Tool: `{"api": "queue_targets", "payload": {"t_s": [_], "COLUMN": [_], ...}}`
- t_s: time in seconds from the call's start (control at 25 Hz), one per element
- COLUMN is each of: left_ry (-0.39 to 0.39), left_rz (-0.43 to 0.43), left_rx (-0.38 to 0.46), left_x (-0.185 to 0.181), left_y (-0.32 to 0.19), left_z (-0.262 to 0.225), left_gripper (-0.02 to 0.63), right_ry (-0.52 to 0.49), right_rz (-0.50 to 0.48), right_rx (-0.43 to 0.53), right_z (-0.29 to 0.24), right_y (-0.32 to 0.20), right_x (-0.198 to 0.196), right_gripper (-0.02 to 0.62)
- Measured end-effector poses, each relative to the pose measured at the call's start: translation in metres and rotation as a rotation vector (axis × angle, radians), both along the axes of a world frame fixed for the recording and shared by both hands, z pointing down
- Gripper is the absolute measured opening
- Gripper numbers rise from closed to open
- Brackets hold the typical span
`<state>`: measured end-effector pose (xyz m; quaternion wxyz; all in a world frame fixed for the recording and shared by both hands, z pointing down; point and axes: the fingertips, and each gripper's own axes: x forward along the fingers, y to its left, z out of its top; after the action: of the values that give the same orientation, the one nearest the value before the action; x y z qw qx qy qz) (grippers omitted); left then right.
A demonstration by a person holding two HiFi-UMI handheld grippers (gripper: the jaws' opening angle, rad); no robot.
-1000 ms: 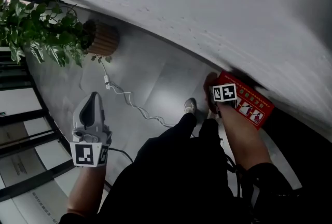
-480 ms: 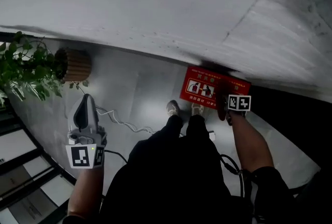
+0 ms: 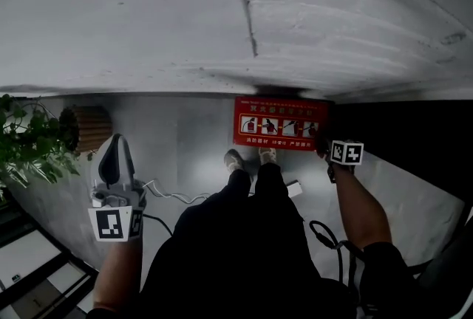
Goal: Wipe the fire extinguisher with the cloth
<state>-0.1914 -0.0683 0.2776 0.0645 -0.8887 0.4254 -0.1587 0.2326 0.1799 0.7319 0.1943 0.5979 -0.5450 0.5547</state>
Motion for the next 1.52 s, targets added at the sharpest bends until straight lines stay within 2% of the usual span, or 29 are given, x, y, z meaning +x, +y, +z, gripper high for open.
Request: {"api": "queue_targets", "payload": {"t_s": [0.12, 0.28, 0.48, 0.6, 0.72, 0.84, 1.0, 1.2, 1.32, 1.52], "left_ry": [-0.005, -0.018, -0.087, -0.115, -0.164, -0.194, -0.153, -0.082, -0.050, -0.019], "left_rz": [-0.014, -0.082, -0.197, -0.255, -0.262, -0.222, -0.155, -0.039, 0.021, 0.056], "left_rx": [-0.002, 0.008, 0.018, 0.013, -0.001, -0.001, 0.011, 0.016, 0.008, -0.009], "left_x": [-0.015, -0.049, -0.110, -0.139, -0.148, -0.137, -0.105, -0.047, -0.018, 0.004], "left_y": [0.000, 0.003, 0.011, 0.022, 0.032, 0.037, 0.029, 0.017, 0.016, 0.015], "left_z": [-0.001, -0.005, -0.015, -0.018, -0.020, -0.021, -0.018, -0.011, -0.005, 0.008], "left_gripper": [-0.003, -0.003, -0.003, -0.003, -0.003, -0.003, -0.003, -0.003, -0.003, -0.003], "right_ry": [-0.093, -0.247, -0.296, -0.312, -0.305, -0.295, -0.255, -0.178, -0.123, -0.040], "right_rz": [-0.110, -0.276, -0.531, -0.651, -0.673, -0.595, -0.447, -0.256, -0.092, 0.135], "right_rx": [0.081, 0.149, 0.149, 0.143, 0.092, 0.052, 0.054, 0.004, -0.024, -0.076], "right_z": [-0.014, -0.024, -0.015, -0.005, 0.013, 0.028, 0.026, 0.029, 0.028, 0.020], "right_y": [-0.036, -0.102, -0.154, -0.165, -0.159, -0.145, -0.113, -0.038, 0.003, 0.057], "right_x": [-0.075, -0.183, -0.292, -0.333, -0.345, -0.324, -0.266, -0.163, -0.088, 0.000], "right_gripper": [0.054, 0.054, 0.054, 0.054, 0.055, 0.058, 0.057, 0.057, 0.058, 0.055]}}
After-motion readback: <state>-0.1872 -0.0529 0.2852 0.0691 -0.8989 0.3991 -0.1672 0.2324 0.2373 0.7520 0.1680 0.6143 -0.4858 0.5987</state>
